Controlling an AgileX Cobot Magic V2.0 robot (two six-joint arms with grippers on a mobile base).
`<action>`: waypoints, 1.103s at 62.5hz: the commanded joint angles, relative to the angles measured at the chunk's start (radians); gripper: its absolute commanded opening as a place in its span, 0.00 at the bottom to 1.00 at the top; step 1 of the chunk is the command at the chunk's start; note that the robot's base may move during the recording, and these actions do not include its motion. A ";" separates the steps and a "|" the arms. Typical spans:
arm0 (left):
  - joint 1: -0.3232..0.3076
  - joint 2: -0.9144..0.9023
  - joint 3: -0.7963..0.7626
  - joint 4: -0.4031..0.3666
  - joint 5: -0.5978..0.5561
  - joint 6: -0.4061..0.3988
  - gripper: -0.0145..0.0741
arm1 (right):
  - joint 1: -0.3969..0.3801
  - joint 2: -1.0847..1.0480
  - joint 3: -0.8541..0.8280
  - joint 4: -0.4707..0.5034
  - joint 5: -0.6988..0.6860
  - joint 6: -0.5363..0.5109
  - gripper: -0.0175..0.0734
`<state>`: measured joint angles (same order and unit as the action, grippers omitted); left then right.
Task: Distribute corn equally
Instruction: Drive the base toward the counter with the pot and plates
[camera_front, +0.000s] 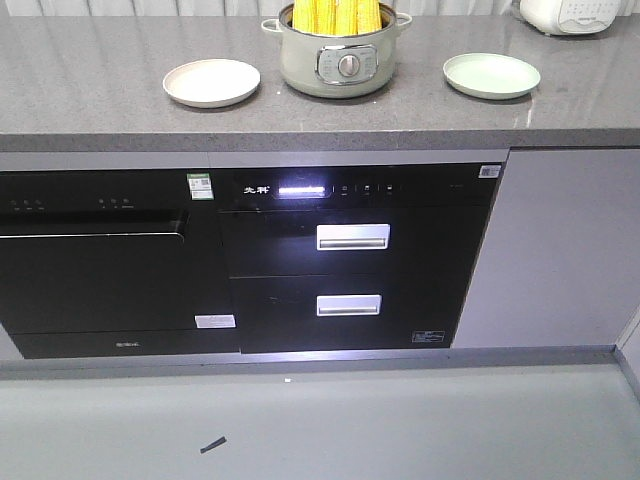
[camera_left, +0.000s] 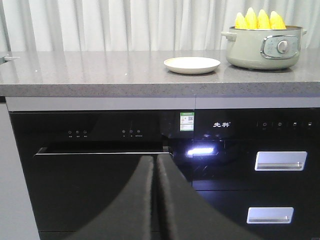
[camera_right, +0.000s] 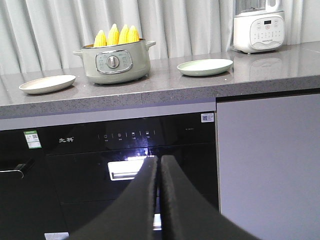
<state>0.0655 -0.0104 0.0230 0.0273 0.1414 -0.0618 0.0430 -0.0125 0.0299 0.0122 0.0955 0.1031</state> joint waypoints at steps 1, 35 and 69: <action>0.002 -0.016 0.014 -0.001 -0.068 -0.008 0.16 | -0.004 -0.001 0.010 -0.005 -0.073 -0.002 0.19; 0.002 -0.016 0.014 -0.001 -0.068 -0.008 0.16 | -0.004 -0.001 0.010 -0.005 -0.073 -0.002 0.19; 0.002 -0.016 0.014 -0.001 -0.068 -0.008 0.16 | -0.004 -0.001 0.010 -0.005 -0.073 -0.002 0.19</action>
<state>0.0655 -0.0104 0.0230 0.0273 0.1414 -0.0618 0.0430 -0.0125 0.0299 0.0122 0.0955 0.1031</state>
